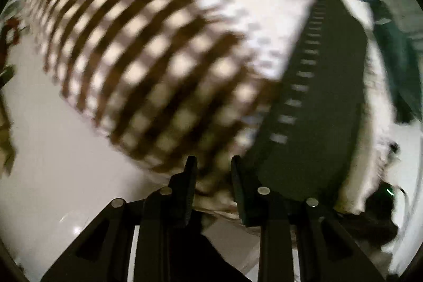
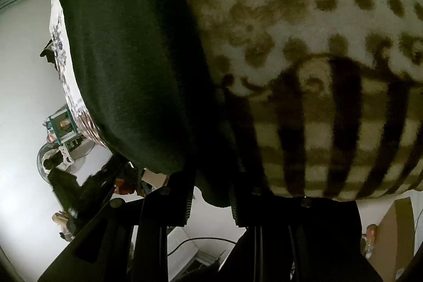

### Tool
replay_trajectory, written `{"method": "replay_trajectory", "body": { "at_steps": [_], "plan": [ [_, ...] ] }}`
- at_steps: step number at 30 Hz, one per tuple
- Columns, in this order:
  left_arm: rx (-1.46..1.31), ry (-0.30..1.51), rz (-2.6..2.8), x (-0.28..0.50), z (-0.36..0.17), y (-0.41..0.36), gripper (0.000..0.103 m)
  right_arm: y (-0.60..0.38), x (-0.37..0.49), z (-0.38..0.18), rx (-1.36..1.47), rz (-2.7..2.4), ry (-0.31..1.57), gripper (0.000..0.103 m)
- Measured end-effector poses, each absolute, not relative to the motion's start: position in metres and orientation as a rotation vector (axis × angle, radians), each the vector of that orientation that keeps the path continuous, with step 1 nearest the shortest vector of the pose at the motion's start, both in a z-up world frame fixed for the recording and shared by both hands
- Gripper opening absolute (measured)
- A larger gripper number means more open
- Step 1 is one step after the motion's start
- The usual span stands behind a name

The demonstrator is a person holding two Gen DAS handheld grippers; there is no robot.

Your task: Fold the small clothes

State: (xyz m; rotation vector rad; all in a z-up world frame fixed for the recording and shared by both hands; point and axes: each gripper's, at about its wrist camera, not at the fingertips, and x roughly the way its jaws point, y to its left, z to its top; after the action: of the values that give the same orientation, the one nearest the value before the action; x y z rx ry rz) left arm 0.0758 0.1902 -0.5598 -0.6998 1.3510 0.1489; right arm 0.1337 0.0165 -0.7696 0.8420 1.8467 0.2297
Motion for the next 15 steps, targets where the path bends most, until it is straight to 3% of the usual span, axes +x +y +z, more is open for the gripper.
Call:
{"method": "replay_trajectory", "body": {
  "at_steps": [1, 2, 3, 10, 11, 12, 13, 15],
  "plan": [
    [-0.700, 1.345, 0.094, 0.076, -0.556, 0.185, 0.039, 0.016, 0.134, -0.770, 0.840, 0.230, 1.848, 0.025],
    [-0.693, 1.347, 0.049, 0.076, -0.554, 0.179, 0.056, 0.016, 0.135, -0.771, 0.840, 0.232, 1.850, 0.025],
    [-0.676, 1.352, 0.020, 0.077, -0.555, 0.171, 0.063, 0.016, 0.135, -0.773, 0.840, 0.233, 1.852, 0.025],
    [-0.729, 1.394, 0.020, 0.077, -0.587, 0.151, 0.060, 0.012, 0.137, -0.777, 0.834, 0.224, 1.861, 0.025],
    [-0.750, 1.382, 0.018, 0.076, -0.588, 0.153, 0.053, 0.012, 0.138, -0.777, 0.828, 0.226, 1.862, 0.025],
    [-0.768, 1.366, 0.012, 0.073, -0.588, 0.151, 0.025, 0.010, 0.139, -0.779, 0.823, 0.228, 1.863, 0.025],
    [-0.776, 1.365, 0.003, 0.071, -0.587, 0.148, 0.009, 0.010, 0.139, -0.779, 0.822, 0.227, 1.863, 0.025],
    [-0.790, 1.350, -0.002, 0.065, -0.582, 0.144, 0.004, 0.009, 0.139, -0.779, 0.821, 0.226, 1.861, 0.025]
  ]
}}
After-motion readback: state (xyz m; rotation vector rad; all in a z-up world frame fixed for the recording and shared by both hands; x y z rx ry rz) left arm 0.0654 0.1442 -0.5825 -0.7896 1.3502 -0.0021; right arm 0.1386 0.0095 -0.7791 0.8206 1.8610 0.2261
